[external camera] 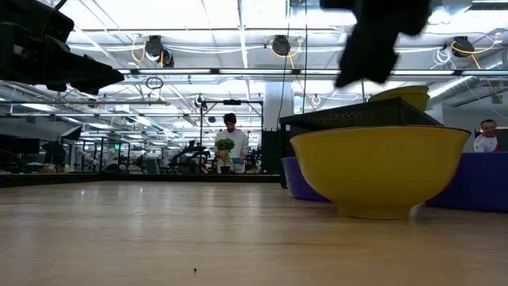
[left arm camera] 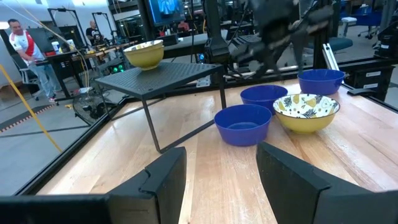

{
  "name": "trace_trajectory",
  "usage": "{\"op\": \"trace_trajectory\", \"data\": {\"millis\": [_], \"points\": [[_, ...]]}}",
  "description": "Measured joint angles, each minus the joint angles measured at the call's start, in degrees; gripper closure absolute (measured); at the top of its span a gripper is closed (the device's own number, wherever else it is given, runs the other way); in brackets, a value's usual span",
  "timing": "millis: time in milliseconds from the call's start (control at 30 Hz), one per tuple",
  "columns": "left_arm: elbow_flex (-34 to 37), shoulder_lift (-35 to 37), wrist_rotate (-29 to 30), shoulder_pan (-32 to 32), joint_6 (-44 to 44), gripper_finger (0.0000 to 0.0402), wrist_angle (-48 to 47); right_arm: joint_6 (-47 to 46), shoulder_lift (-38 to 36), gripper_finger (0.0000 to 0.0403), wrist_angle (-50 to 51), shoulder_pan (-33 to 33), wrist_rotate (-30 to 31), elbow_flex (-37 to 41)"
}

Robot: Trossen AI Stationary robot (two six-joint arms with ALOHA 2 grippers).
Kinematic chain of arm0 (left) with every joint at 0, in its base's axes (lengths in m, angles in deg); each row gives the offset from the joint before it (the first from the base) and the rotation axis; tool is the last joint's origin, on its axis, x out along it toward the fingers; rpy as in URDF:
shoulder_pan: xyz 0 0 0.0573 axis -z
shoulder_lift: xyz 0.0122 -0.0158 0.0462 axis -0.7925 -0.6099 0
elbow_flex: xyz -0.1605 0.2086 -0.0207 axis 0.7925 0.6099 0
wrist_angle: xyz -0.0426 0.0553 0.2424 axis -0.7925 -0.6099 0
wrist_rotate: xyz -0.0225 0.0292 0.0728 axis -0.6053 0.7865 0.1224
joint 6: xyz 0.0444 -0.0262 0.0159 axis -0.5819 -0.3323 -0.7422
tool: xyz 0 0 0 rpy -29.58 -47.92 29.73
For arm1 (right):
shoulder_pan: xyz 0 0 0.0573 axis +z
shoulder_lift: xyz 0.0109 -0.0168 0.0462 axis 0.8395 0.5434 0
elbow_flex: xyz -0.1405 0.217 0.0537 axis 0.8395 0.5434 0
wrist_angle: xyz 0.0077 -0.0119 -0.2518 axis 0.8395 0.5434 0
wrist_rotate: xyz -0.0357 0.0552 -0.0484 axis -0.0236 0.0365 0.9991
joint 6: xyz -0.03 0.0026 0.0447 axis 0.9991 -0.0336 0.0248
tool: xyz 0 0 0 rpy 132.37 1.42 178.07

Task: Pick & Place Mini bowls
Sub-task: Stack the patterned yellow bowl on the patterned yellow bowl on the shelf

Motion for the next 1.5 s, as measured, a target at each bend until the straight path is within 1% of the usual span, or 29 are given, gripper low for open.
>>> {"op": "trace_trajectory", "data": {"millis": [167, 300, 400, 467, 567, 667, 767, 1000, 1233, 1500], "points": [[0.0, 0.0, 0.0, 0.0, 0.0, 0.0204, 0.0, 5.4, 0.4, 0.0267, 6.1, 1.3, 3.6, -8.9], [0.0, 0.0, 0.0, 0.0, 0.0, 0.0204, 0.0, 5.2, 4.7, 0.0274, 16.2, 1.7, 4.6, -16.0], [0.0, 0.0, 0.0, 0.0, 0.0, 0.0204, 0.0, 3.7, 10.0, 0.0275, 23.9, 1.5, 4.3, -21.2], [0.0, 0.0, 0.0, 0.0, 0.0, 0.0204, 0.0, 2.3, 14.1, 0.0275, 31.8, 1.0, 2.9, -23.8], [0.0, 0.0, 0.0, 0.0, 0.0, 0.0204, 0.0, 1.1, 18.5, 0.0275, 42.3, 0.0, 0.1, -24.7], [0.0, 0.0, 0.0, 0.0, 0.0, 0.0204, 0.0, 0.0, 20.9, 0.0275, 48.2, -0.9, -3.3, -24.7], [0.0, 0.0, 0.0, 0.0, 0.0, 0.0204, 0.0, -0.3, 21.7, 0.0275, 47.9, -1.1, -4.7, -23.7], [0.0, 0.0, 0.0, 0.0, 0.0, 0.0204, 0.0, -1.0, 21.0, 0.0275, 41.9, -1.3, -4.5, -22.9], [0.0, 0.0, 0.0, 0.0, 0.0, 0.0204, 0.0, -0.6, 21.0, 0.0275, 41.8, -2.1, -4.5, -22.8], [0.0, 0.0, 0.0, 0.0, 0.0, 0.0204, 0.0, -0.4, 19.2, 0.0275, 40.8, -3.2, -4.4, -22.8]]}}
